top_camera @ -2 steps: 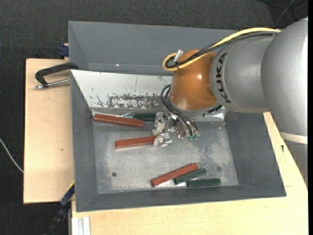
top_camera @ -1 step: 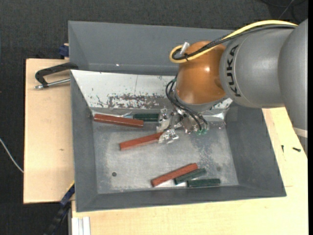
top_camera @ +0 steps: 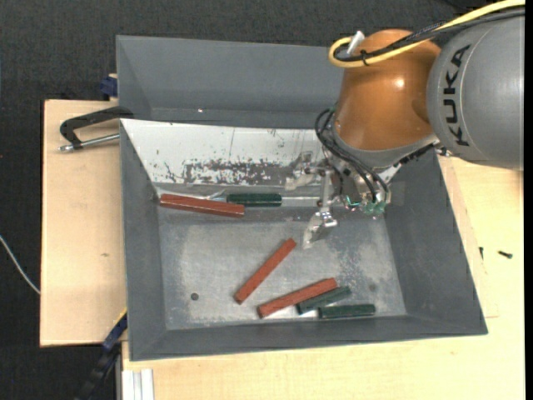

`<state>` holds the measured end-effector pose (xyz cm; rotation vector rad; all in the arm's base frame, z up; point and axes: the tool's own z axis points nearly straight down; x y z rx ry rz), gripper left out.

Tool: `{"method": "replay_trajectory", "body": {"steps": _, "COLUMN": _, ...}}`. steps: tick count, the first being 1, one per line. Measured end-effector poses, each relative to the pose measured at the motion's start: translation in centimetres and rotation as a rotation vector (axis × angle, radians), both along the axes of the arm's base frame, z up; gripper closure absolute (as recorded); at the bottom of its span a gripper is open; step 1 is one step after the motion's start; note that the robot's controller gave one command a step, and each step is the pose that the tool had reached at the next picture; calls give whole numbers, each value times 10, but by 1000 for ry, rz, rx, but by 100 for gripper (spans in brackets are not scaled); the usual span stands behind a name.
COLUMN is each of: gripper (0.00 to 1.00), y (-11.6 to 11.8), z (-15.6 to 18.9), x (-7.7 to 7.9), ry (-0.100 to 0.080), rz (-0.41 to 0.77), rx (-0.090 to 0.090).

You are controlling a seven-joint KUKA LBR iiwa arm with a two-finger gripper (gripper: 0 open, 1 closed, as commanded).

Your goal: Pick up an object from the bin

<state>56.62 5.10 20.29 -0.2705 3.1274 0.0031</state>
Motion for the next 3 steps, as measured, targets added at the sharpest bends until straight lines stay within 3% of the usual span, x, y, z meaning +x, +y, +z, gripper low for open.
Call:
{"method": "replay_trajectory", "body": {"steps": 1, "gripper": 100, "y": -5, "z": 23, "x": -5, "ry": -4, "rz": -30, "rx": 0}}
{"method": "replay_trajectory", "body": {"steps": 2, "gripper": 0, "y": -5, "z": 23, "x": -5, "ry": -4, "rz": -30, "rx": 0}}
{"method": "replay_trajectory", "body": {"steps": 3, "gripper": 0, "y": -5, "z": 23, "x": -5, "ry": -4, "rz": -30, "rx": 0}}
